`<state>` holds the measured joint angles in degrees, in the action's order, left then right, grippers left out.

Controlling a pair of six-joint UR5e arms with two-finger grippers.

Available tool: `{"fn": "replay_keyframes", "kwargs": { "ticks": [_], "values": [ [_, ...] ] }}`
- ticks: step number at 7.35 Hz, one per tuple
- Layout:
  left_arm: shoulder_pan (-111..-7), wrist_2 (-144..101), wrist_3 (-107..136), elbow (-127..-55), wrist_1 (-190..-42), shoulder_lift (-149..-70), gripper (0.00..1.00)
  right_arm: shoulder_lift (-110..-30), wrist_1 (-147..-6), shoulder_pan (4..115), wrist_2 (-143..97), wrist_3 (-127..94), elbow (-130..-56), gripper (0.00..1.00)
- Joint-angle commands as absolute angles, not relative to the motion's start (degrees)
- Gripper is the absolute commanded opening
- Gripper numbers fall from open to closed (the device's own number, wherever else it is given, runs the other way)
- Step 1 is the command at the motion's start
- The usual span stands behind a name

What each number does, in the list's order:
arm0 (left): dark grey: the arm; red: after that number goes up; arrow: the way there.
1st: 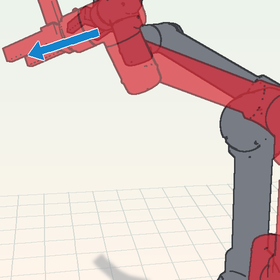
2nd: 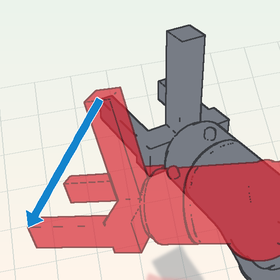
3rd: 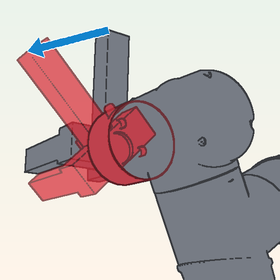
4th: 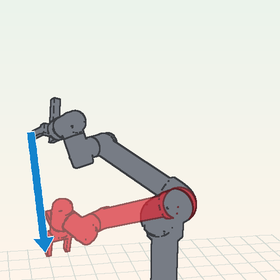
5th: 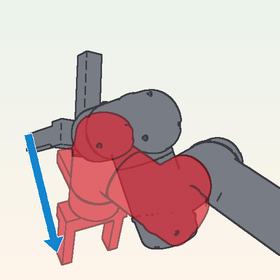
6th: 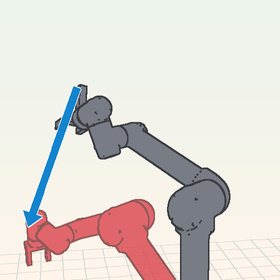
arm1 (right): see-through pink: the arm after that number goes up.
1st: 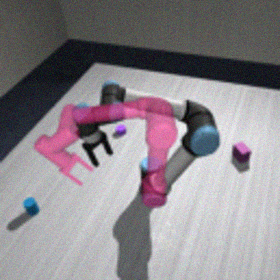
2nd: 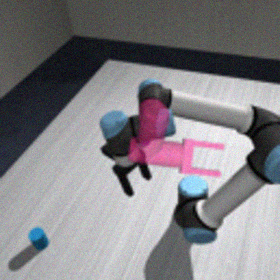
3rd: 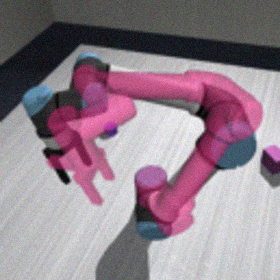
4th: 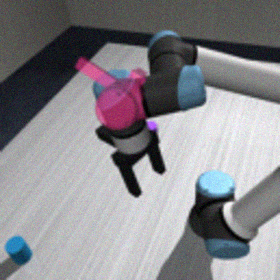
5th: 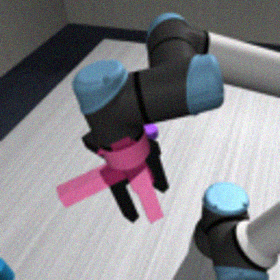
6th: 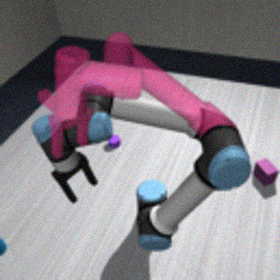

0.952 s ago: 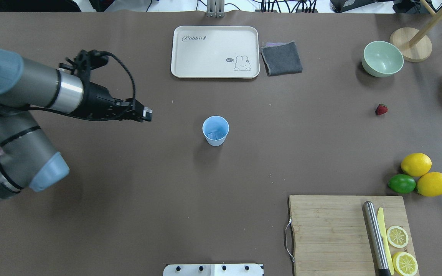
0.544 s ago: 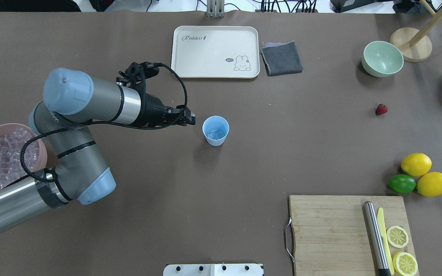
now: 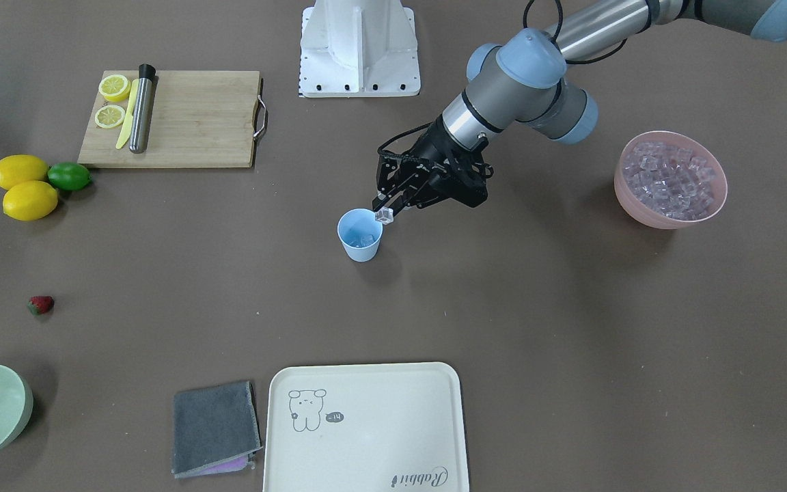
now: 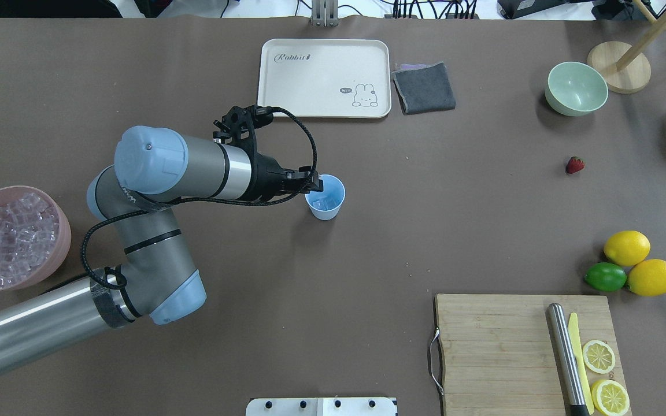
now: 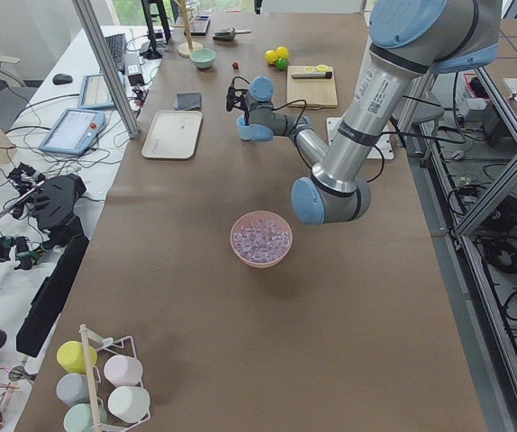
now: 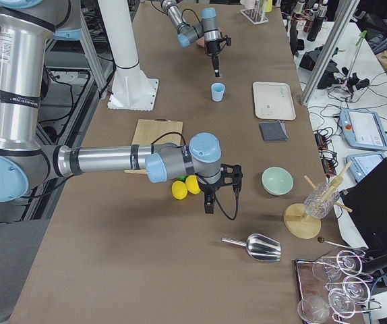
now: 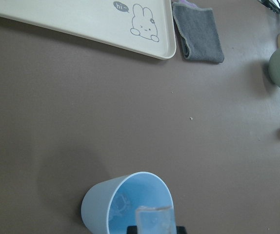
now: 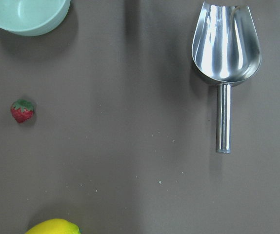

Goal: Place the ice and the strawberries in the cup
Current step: 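Open the left gripper to drop the ice into the cup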

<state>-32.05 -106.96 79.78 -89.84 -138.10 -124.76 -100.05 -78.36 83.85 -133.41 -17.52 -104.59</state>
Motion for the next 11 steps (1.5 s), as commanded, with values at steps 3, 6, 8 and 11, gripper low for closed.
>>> {"fn": "replay_keyframes", "kwargs": {
  "ticks": [3, 6, 8, 11],
  "values": [
    [-30.3, -101.6, 79.4, -87.8, -138.1, -126.6, 0.00, -100.0, -78.4, 83.4, -133.5, -17.6, -104.6, 1.00],
    [-28.0, -97.8, 79.2, -86.5, -138.3, -128.0, 0.00, -100.0, -78.4, 83.0, -133.3, -17.6, -104.6, 1.00],
    [-29.0, -98.0, 79.0, -86.5, -138.6, -127.6, 0.00, -100.0, -78.4, 83.0, -133.3, -17.6, -104.6, 1.00],
    [-30.1, -98.2, 75.8, -86.4, -138.3, -126.9, 0.00, -100.0, -78.4, 82.7, -133.2, -17.6, -104.6, 1.00]
  ]
}}
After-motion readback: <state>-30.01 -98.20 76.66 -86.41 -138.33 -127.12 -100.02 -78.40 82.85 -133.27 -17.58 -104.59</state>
